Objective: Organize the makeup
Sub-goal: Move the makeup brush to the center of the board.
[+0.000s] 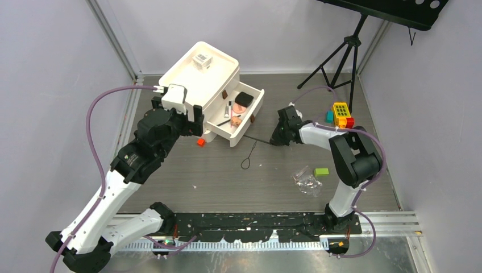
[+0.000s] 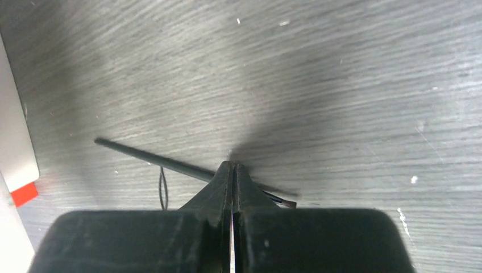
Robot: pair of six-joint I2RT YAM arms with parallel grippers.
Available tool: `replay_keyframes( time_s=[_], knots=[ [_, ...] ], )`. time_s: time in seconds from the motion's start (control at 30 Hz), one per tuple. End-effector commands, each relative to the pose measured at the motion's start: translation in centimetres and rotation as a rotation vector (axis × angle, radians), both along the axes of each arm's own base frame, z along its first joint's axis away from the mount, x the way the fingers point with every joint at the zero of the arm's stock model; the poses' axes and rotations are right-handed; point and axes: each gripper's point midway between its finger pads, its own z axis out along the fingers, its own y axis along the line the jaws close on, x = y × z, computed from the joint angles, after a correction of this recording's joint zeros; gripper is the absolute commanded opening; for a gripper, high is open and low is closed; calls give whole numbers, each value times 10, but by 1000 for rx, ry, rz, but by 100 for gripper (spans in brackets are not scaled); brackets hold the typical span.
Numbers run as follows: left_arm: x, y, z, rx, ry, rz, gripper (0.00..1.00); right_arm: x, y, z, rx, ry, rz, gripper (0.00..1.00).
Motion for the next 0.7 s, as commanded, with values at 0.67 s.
replay_keyframes(
  time_s=[0.67],
  knots=[
    [-1, 4, 7, 0, -25, 5, 92, -33, 8, -5, 8, -73, 178, 28]
  ],
)
